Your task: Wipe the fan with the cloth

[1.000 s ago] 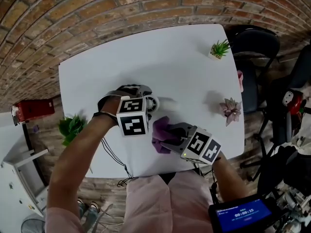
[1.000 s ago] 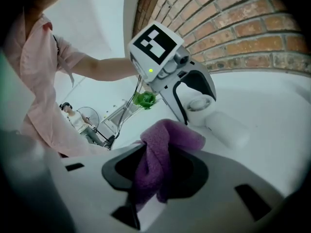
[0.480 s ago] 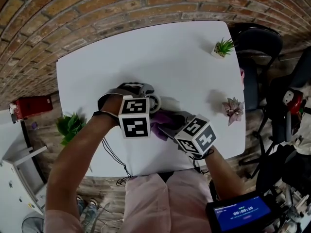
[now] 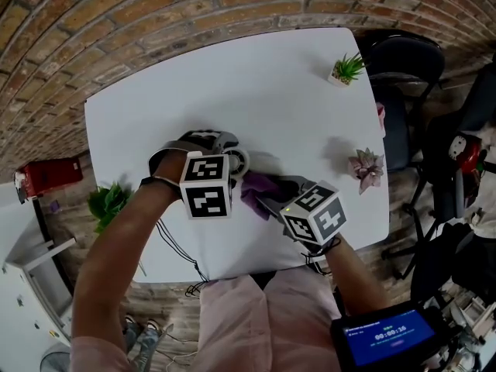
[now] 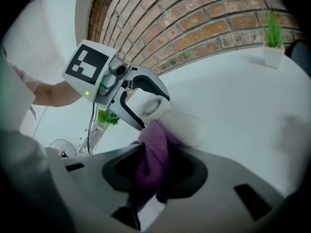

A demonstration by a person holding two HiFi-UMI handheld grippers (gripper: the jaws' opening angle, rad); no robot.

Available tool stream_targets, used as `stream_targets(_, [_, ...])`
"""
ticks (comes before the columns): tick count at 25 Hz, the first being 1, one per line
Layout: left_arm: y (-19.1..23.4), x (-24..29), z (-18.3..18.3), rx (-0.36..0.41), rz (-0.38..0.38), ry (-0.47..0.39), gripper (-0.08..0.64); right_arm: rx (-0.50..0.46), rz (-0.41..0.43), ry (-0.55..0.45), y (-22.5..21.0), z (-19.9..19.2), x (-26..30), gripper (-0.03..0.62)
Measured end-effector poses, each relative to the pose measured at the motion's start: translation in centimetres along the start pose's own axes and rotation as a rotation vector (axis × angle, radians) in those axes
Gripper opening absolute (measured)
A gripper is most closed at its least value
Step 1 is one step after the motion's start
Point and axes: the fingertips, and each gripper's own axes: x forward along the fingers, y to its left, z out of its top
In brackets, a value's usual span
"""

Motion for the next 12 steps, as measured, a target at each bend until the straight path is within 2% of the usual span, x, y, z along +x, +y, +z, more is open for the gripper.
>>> stream_targets(12, [-0.1, 0.0, 0.0, 0.018, 0.001, 0.009, 0.362, 0.047, -0.035, -0.016, -1.8, -1.3, -2.4, 0.115])
